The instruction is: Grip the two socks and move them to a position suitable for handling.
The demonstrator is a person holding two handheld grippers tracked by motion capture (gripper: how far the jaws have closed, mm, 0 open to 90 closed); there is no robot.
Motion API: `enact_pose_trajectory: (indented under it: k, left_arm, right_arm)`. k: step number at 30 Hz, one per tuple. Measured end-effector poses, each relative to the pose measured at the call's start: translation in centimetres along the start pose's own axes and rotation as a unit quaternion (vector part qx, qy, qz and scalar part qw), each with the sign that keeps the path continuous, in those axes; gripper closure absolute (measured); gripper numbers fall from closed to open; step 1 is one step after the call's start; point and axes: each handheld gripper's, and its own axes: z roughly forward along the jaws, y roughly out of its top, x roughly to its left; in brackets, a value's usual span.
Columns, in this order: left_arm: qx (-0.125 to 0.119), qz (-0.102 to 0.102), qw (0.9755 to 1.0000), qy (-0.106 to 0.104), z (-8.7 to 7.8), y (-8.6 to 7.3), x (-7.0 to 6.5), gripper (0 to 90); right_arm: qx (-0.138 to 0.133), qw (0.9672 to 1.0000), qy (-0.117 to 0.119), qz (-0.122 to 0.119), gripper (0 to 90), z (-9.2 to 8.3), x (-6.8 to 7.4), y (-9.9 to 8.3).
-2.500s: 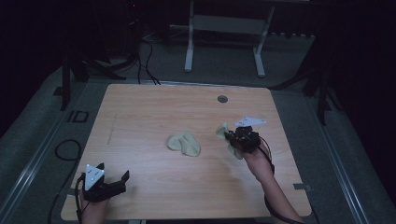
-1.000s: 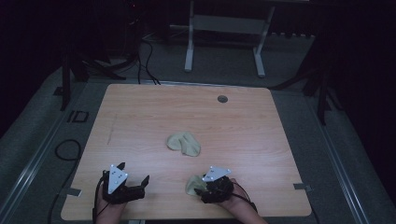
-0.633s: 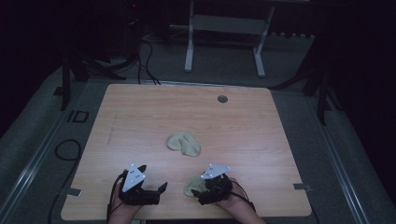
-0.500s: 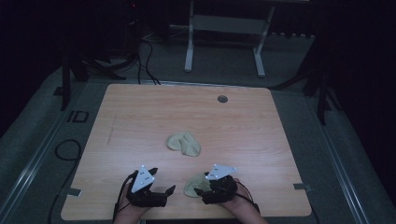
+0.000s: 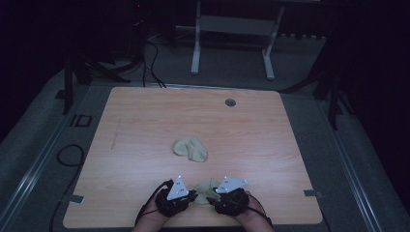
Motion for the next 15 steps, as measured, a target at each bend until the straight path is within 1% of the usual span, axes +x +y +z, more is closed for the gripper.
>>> enact_pose_trajectory:
  k: [2, 3, 4, 6, 7, 9, 11, 13, 14, 15]
  left_arm:
    - [0.013, 0.015, 0.9997, 0.012, 0.7, 0.1, 0.1, 83.6]
    - [0.023, 0.027, 0.9992, 0.017, 1.0, 0.1, 0.2, 83.6]
    - [0.028, 0.031, 0.999, 0.017, 1.3, 0.1, 0.4, 83.5]
    - [0.028, 0.028, 0.9992, 0.011, 1.5, 0.3, 0.8, 84.7]
    - [0.029, 0.03, 0.9991, 0.009, 1.6, 0.4, 1.0, 84.7]
    - [0.03, 0.031, 0.9991, 0.002, 1.7, 0.5, 1.3, 84.7]
    - [0.029, 0.032, 0.9991, 0.002, 1.8, 0.5, 1.3, 84.8]
    - [0.027, 0.034, 0.999, 0.003, 1.8, 0.5, 1.2, 85.4]
    - [0.026, 0.033, 0.9991, 0.005, 1.8, 0.4, 1.2, 85.4]
    - [0.026, 0.034, 0.9991, 0.006, 1.8, 0.4, 1.2, 85.5]
  right_arm:
    - [0.007, 1.0, 0.004, 0.004, 59.3, 0.3, 0.1, 0.0]
    - [0.014, 0.9999, 0.001, 0.006, 62.0, 0.5, 0.1, -0.1]
    - [0.02, 0.9998, 0.003, 0.006, 62.5, 0.7, 0.2, -0.1]
    - [0.031, 0.9995, 0.001, 0.006, 64.7, 0.9, 0.3, -0.3]
    - [0.036, 0.9993, -0.003, 0.001, 64.8, 1.0, 0.4, -0.4]
    - [0.036, 0.9993, -0.009, 0.004, 66.5, 1.0, 0.5, -0.5]
    - [0.036, 0.9992, -0.018, -0.005, 68.9, 1.0, 0.7, -0.6]
    - [0.032, 0.9992, -0.022, -0.004, 76.2, 1.0, 0.7, -0.7]
    - [0.034, 0.9992, -0.02, 0.003, 79.5, 1.0, 0.6, -0.7]
    - [0.034, 0.9993, -0.014, 0.009, 80.9, 1.0, 0.5, -0.6]
